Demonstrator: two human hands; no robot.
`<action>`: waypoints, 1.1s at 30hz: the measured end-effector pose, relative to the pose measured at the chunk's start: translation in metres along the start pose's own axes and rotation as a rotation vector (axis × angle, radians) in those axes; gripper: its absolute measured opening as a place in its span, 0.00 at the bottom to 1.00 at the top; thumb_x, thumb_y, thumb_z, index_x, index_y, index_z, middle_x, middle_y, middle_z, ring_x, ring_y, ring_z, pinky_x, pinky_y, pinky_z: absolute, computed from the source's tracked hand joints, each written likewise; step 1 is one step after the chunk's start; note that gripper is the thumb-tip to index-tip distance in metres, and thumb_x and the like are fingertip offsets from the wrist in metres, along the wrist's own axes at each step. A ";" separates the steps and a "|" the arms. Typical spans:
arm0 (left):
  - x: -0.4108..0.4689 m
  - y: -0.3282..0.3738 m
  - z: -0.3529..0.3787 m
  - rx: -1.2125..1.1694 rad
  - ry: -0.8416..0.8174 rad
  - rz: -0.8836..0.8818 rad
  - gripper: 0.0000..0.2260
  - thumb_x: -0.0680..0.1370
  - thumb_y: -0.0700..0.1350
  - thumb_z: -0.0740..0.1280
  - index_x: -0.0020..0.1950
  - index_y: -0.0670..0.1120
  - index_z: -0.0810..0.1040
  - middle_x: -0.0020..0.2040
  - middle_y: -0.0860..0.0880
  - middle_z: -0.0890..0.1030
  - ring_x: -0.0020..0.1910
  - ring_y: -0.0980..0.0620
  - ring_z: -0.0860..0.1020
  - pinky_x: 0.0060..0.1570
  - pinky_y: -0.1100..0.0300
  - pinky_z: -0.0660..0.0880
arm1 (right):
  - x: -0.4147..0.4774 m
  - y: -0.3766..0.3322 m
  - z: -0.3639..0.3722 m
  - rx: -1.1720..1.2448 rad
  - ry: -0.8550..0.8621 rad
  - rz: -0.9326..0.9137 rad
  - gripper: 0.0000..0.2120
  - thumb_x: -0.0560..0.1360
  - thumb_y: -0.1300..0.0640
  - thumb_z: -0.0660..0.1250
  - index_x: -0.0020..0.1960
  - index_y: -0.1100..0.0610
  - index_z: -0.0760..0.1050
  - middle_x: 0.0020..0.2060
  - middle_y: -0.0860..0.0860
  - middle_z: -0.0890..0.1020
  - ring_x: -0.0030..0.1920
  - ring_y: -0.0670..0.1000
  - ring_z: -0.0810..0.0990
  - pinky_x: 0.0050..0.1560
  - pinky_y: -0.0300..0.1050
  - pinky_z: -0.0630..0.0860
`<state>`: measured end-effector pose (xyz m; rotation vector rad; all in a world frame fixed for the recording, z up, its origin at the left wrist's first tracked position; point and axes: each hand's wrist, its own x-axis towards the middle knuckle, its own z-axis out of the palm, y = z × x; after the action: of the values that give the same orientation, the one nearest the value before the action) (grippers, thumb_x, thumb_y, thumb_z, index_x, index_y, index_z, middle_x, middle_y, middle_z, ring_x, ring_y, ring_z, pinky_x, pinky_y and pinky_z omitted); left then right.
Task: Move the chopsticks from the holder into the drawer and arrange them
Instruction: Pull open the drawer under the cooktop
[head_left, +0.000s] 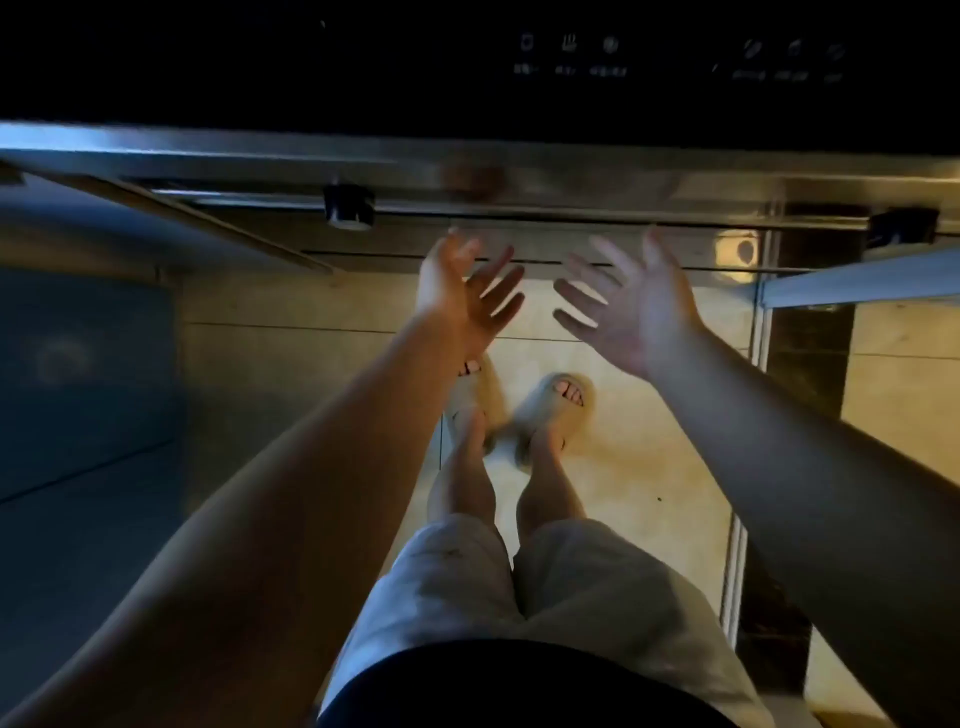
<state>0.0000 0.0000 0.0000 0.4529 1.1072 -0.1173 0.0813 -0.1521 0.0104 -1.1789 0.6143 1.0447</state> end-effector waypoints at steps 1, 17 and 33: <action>0.006 0.001 0.001 -0.057 -0.020 0.007 0.23 0.82 0.60 0.54 0.72 0.49 0.70 0.63 0.44 0.80 0.60 0.44 0.80 0.59 0.47 0.73 | 0.006 -0.003 0.001 0.063 -0.017 0.000 0.29 0.79 0.34 0.48 0.70 0.49 0.68 0.63 0.53 0.78 0.63 0.57 0.76 0.64 0.59 0.69; 0.019 0.017 0.011 -0.281 -0.128 0.059 0.28 0.81 0.62 0.50 0.77 0.49 0.62 0.74 0.44 0.69 0.68 0.43 0.72 0.59 0.48 0.69 | 0.029 -0.025 0.006 0.607 -0.053 -0.031 0.35 0.79 0.35 0.45 0.76 0.58 0.56 0.74 0.60 0.63 0.72 0.59 0.66 0.64 0.62 0.65; 0.004 0.029 0.008 -0.148 -0.093 -0.006 0.29 0.81 0.64 0.51 0.66 0.43 0.74 0.53 0.44 0.78 0.43 0.48 0.73 0.52 0.52 0.72 | 0.011 -0.036 0.017 0.553 -0.002 -0.009 0.40 0.77 0.32 0.44 0.77 0.60 0.51 0.75 0.60 0.61 0.74 0.59 0.63 0.69 0.63 0.62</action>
<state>0.0174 0.0238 0.0084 0.3089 1.0177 -0.0606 0.1160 -0.1330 0.0227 -0.6941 0.8308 0.7948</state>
